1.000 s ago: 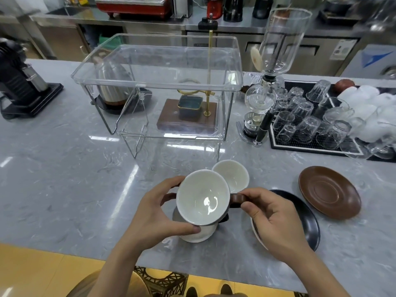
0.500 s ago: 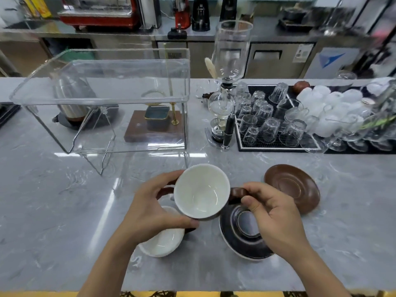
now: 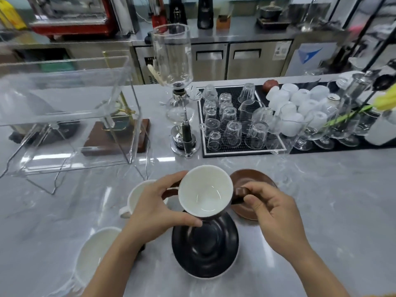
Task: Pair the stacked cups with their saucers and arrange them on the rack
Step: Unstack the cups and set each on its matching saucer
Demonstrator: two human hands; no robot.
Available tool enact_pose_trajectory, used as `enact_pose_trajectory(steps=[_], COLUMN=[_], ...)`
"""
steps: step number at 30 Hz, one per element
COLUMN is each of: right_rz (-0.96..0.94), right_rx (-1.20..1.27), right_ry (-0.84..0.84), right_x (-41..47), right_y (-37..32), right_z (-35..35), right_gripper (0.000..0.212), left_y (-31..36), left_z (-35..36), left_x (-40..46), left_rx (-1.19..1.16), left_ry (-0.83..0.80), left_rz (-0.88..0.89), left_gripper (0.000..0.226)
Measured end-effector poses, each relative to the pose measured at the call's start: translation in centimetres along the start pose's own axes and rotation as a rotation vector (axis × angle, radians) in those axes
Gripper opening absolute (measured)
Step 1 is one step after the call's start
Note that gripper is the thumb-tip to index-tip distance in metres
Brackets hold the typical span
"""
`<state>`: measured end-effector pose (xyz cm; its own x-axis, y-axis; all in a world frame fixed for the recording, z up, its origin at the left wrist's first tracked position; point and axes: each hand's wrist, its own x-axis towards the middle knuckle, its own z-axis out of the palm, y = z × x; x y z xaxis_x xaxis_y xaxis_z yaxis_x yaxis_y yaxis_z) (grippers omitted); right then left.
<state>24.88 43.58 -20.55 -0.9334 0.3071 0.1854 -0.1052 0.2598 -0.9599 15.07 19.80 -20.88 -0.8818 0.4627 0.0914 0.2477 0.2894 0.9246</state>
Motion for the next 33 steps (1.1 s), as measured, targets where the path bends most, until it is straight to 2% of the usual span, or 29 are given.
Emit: enact_pose_trajectory(steps=[18,33], right_rz=[0.098,0.226], right_rx=[-0.092,-0.171], right_ry=[0.154,0.183], right_x=[3.0,3.3], right_y=[6.9,9.8], right_z=[-7.3,-8.8], right_gripper=[0.043,0.034], left_y=[-0.2,-1.8], left_z=[9.9,12.9], left_x=[7.7,10.0], left_rx=[0.085,0.083], left_ry=[-0.096,-0.203], left_rz=[-0.038,-0.115], left_gripper=[0.094,0.090])
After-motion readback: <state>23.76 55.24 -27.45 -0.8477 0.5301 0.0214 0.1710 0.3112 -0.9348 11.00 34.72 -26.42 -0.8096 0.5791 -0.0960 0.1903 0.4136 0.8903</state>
